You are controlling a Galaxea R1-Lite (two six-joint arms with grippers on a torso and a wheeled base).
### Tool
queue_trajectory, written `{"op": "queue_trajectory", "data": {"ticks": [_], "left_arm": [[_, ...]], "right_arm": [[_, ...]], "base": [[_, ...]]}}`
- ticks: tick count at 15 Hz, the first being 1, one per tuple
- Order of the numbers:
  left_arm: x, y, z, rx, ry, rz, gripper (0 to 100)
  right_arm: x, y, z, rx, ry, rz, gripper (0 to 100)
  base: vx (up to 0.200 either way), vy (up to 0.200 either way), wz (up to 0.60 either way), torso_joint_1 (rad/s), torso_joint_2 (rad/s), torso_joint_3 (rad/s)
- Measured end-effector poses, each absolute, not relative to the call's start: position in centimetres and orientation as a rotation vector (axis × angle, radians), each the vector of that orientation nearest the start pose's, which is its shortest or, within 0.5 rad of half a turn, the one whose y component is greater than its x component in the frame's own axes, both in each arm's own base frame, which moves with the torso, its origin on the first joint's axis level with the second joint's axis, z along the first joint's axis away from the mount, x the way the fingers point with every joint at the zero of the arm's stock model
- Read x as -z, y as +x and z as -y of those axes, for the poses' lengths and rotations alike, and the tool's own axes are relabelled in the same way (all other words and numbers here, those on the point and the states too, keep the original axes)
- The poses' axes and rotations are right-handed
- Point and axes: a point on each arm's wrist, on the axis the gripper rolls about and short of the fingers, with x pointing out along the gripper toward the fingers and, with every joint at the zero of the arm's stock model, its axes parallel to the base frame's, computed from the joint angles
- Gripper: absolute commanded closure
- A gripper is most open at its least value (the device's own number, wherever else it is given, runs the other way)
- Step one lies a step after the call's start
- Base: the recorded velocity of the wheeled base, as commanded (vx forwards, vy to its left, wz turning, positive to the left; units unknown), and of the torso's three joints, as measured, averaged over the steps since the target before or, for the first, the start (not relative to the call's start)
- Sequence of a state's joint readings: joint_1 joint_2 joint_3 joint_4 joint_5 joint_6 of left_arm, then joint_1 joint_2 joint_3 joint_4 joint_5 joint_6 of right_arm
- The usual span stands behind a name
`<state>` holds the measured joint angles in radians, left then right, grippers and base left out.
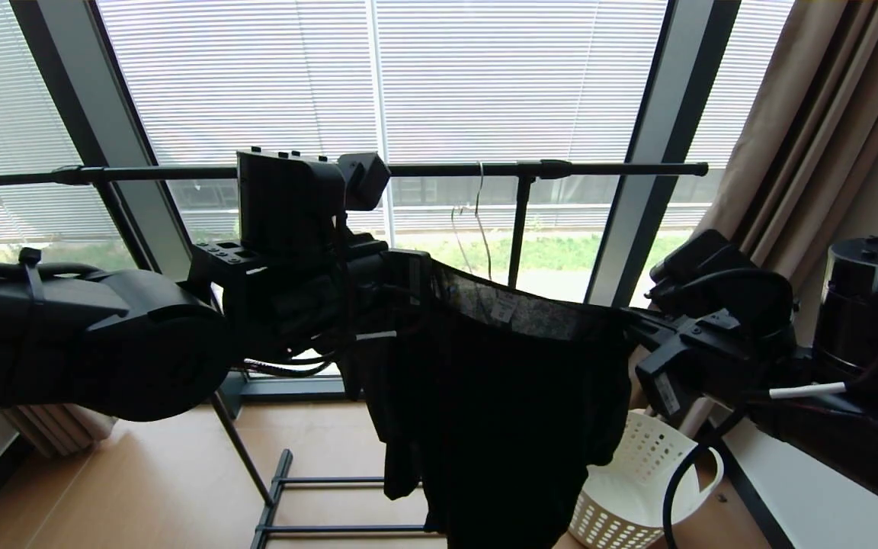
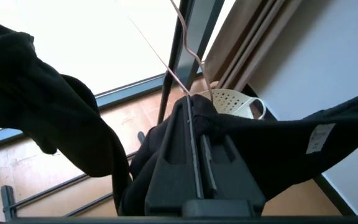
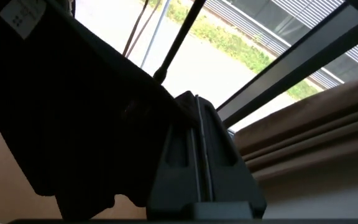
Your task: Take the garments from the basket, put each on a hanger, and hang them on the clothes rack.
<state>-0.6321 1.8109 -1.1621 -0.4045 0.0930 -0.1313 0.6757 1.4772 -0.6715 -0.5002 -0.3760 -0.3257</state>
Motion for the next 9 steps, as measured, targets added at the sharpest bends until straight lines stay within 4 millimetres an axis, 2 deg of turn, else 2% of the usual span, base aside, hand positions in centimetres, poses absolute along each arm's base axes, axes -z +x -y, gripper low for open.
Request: {"op": "queue_trajectory", "data": {"ticks": [3,7,9], "left_arm": [[-23.8,29.9,21.3,0.519,-0.024,-0.232,100],[-27.3,31.2,22.4,0.528,-0.03,-0.206,100],[-28.4,31.5,23.5,0.547,-0.029,-0.202,100]], "right_arm": [[-18.9,17.0,-14.7,-0.543,-0.529,-0.183,100],[-18.0,13.5,-16.8,-0.733,-0.557,-0.16,100],[-17.6,12.2,-18.4,-0.809,-0.493,-0.179,100]], "base": [[0.0,0.0,0.0,0.0,0.0,0.0],[0.0,0.0,0.0,0.0,0.0,0.0],[0.0,0.0,0.0,0.0,0.0,0.0]]}}
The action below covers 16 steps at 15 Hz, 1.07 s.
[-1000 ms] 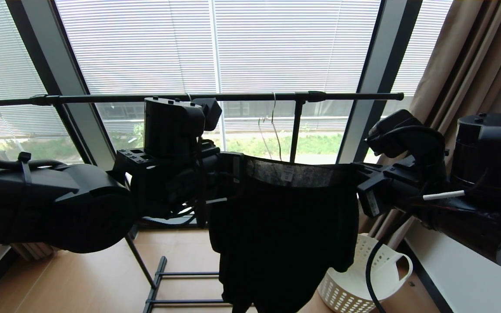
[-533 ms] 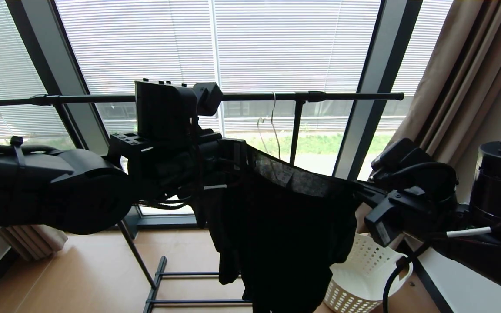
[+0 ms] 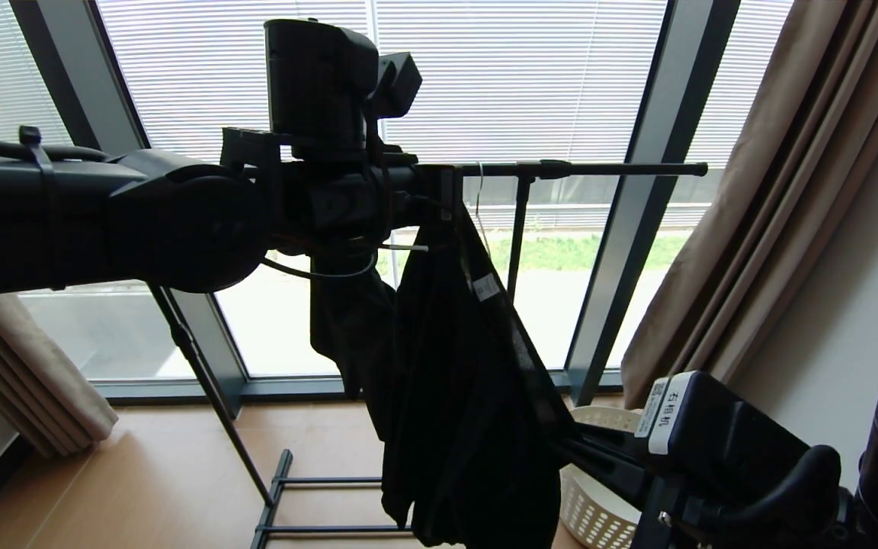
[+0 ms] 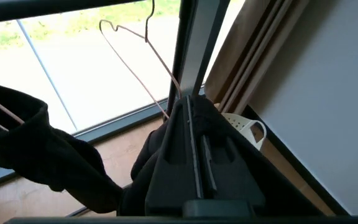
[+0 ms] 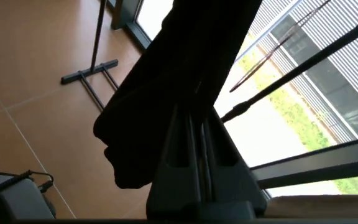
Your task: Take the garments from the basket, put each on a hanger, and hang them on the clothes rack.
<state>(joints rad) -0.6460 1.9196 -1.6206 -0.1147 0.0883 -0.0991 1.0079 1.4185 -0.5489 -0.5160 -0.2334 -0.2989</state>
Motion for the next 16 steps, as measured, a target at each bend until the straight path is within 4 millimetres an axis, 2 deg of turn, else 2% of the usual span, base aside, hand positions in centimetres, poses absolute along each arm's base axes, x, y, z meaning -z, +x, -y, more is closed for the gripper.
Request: {"op": "queue_trajectory", "data": {"ticks": [3,5,7,11,13,16], "left_arm": [[-28.6,31.5,25.5,0.586,-0.027,-0.197,100],[-28.3,31.4,26.2,0.599,-0.024,-0.202,100],[-28.1,31.4,26.2,0.6,-0.023,-0.208,100],[-28.3,30.6,24.7,0.582,-0.008,-0.241,100],[-28.9,29.6,23.4,0.58,0.013,-0.28,100],[-29.1,27.8,21.6,0.595,0.07,-0.332,100]], "right_arm": [[-18.5,10.7,-21.6,-0.791,-0.277,-0.215,100],[-19.4,10.7,-23.4,-0.73,-0.173,-0.216,100],[-19.7,11.2,-24.1,-0.703,-0.153,-0.213,100],[-19.7,13.8,-22.7,-0.608,-0.23,-0.202,100],[-19.5,15.8,-20.9,-0.519,-0.319,-0.197,100],[-19.7,19.1,-18.2,-0.366,-0.351,-0.203,100]], "base": [[0.0,0.0,0.0,0.0,0.0,0.0],[0.0,0.0,0.0,0.0,0.0,0.0],[0.0,0.0,0.0,0.0,0.0,0.0],[0.0,0.0,0.0,0.0,0.0,0.0],[0.0,0.0,0.0,0.0,0.0,0.0],[0.0,0.0,0.0,0.0,0.0,0.0]]}}
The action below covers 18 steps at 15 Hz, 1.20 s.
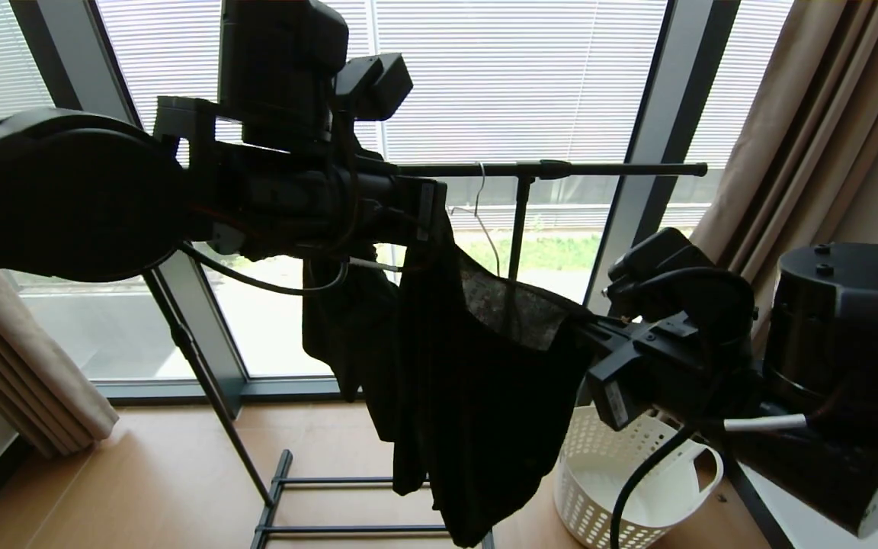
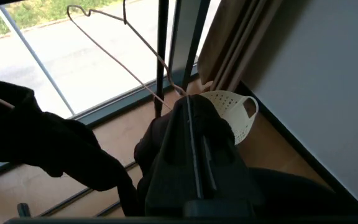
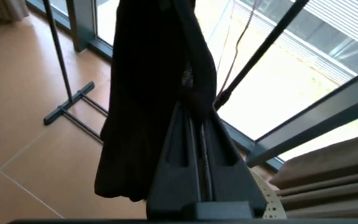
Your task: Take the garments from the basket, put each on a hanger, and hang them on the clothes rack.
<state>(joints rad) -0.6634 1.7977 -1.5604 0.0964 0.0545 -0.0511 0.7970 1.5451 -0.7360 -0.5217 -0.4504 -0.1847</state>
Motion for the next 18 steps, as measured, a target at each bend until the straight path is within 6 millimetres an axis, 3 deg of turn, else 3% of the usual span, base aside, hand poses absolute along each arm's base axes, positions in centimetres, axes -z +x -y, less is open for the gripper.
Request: {"op": "queue_trajectory", "data": {"ticks": [3,7,11,14,18], "left_arm": [[-27.9,26.0,20.3,0.612,0.147,-0.382,100],[-23.8,23.3,20.2,0.684,0.225,-0.52,100],[-20.9,19.7,21.5,0.89,0.241,-0.625,100],[-21.0,17.9,23.2,0.977,0.146,-0.571,100],[-21.1,17.2,23.7,0.999,0.131,-0.567,100]], "right_arm": [[-20.4,22.2,-16.9,-0.25,-0.327,-0.194,100],[-21.2,24.5,-17.4,-0.182,-0.175,-0.174,100],[-21.7,24.6,-21.0,-0.148,0.007,-0.155,100],[-22.3,23.8,-23.6,-0.208,0.143,-0.146,100],[-22.8,23.6,-24.5,-0.229,0.185,-0.138,100]], "base": [[0.0,0.0,0.0,0.0,0.0,0.0],[0.0,0.0,0.0,0.0,0.0,0.0],[0.0,0.0,0.0,0.0,0.0,0.0],[0.0,0.0,0.0,0.0,0.0,0.0],[0.0,0.0,0.0,0.0,0.0,0.0]]}}
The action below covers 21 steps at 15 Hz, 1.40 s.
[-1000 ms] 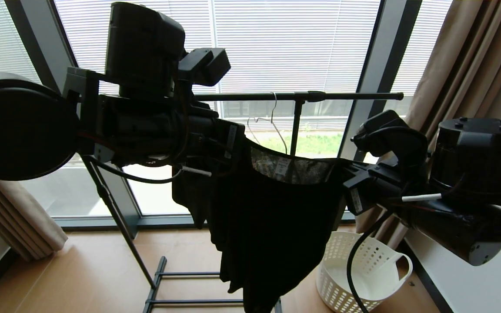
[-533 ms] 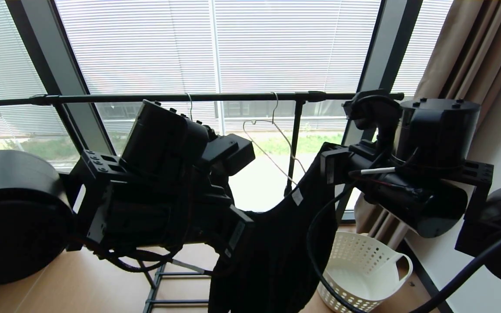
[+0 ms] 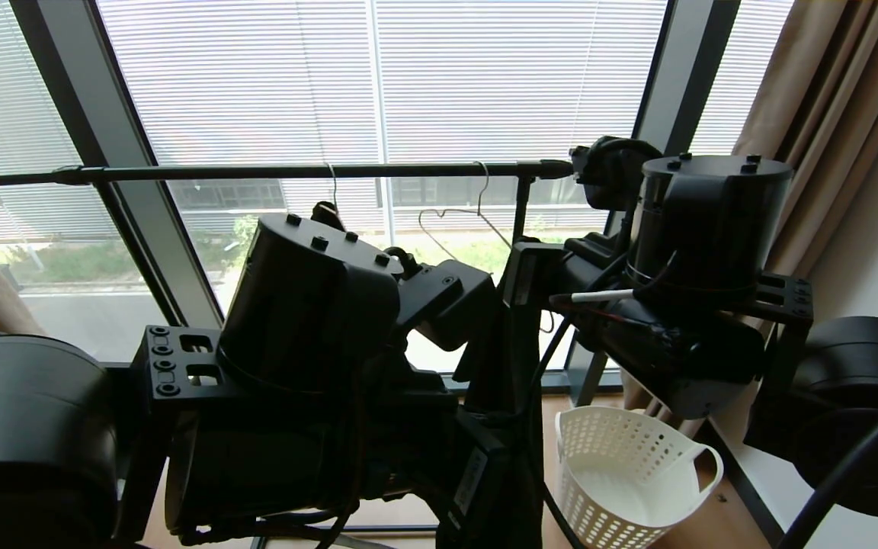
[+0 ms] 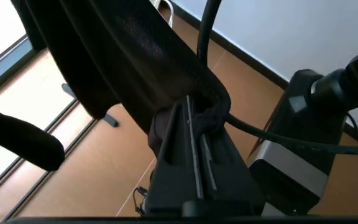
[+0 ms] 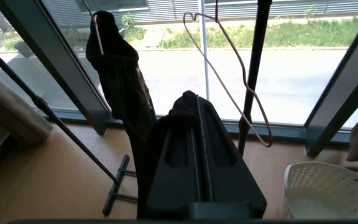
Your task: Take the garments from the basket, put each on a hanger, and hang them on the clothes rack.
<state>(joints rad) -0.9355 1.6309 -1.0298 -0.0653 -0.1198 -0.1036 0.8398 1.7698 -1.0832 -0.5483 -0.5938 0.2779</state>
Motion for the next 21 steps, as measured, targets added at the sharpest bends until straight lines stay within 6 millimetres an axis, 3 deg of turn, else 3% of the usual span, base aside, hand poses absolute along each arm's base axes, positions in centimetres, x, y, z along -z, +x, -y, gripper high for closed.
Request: {"op": "queue_trajectory", "data": {"ticks": [3,6,9,16,21], "left_arm": [[-21.4,18.1,22.6,0.941,0.116,-0.554,100],[-22.3,20.2,19.6,0.802,0.081,-0.517,100],[-22.9,21.8,17.9,0.675,0.072,-0.486,100],[-26.0,25.9,18.0,0.578,0.017,-0.352,100],[-26.2,27.0,18.7,0.569,0.016,-0.341,100]], "right_arm": [[-23.5,24.4,-23.7,-0.198,0.202,-0.123,100],[-23.9,25.5,-21.4,-0.132,0.1,-0.104,100],[-23.2,24.6,-19.5,-0.12,-0.04,-0.12,100],[-20.2,20.0,-18.0,-0.34,-0.3,-0.184,100],[-18.9,19.4,-18.2,-0.393,-0.36,-0.215,100]], "base": [[0.0,0.0,0.0,0.0,0.0,0.0],[0.0,0.0,0.0,0.0,0.0,0.0],[0.0,0.0,0.0,0.0,0.0,0.0],[0.0,0.0,0.0,0.0,0.0,0.0],[0.0,0.0,0.0,0.0,0.0,0.0]]}}
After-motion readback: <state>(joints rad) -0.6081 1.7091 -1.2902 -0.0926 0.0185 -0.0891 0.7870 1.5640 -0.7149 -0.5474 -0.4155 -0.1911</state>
